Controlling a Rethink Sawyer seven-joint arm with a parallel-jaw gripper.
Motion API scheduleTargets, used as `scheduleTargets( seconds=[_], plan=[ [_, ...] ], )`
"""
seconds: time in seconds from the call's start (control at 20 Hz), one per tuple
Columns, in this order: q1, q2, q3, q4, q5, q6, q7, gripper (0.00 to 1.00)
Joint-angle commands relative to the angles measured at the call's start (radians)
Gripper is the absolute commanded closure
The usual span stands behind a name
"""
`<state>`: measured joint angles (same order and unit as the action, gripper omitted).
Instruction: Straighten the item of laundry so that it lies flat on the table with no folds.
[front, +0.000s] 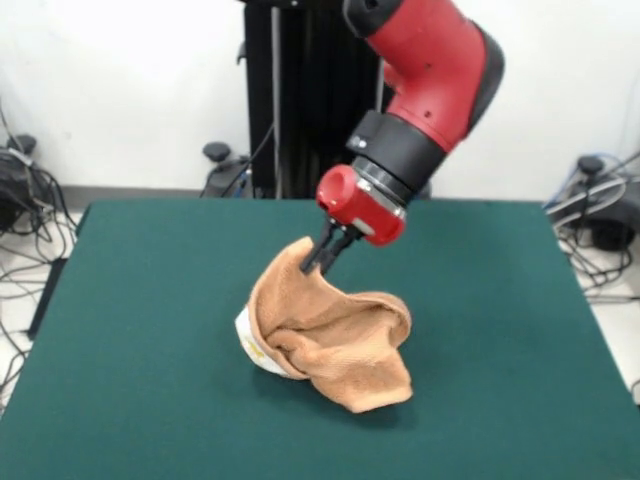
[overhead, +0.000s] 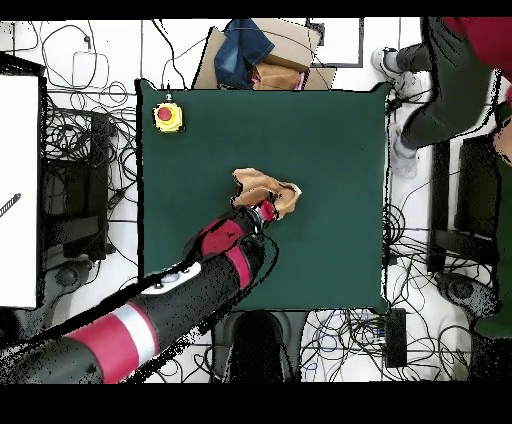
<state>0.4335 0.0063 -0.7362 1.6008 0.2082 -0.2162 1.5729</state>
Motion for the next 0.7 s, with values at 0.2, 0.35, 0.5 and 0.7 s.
scheduleTargets(
  seconds=[0.2,0.35,0.5,0.7],
  plan=[
    [-0.137,-0.171,0.295,0.124,-0.156,-0.013,0.192,1.00],
    [-0.165,-0.205,0.320,0.149,-0.173,0.001,0.197,1.00],
    [-0.175,-0.247,0.332,0.169,-0.199,0.039,0.178,1.00],
    [-0.185,-0.299,0.345,0.188,-0.248,0.098,0.133,1.00]
  ],
)
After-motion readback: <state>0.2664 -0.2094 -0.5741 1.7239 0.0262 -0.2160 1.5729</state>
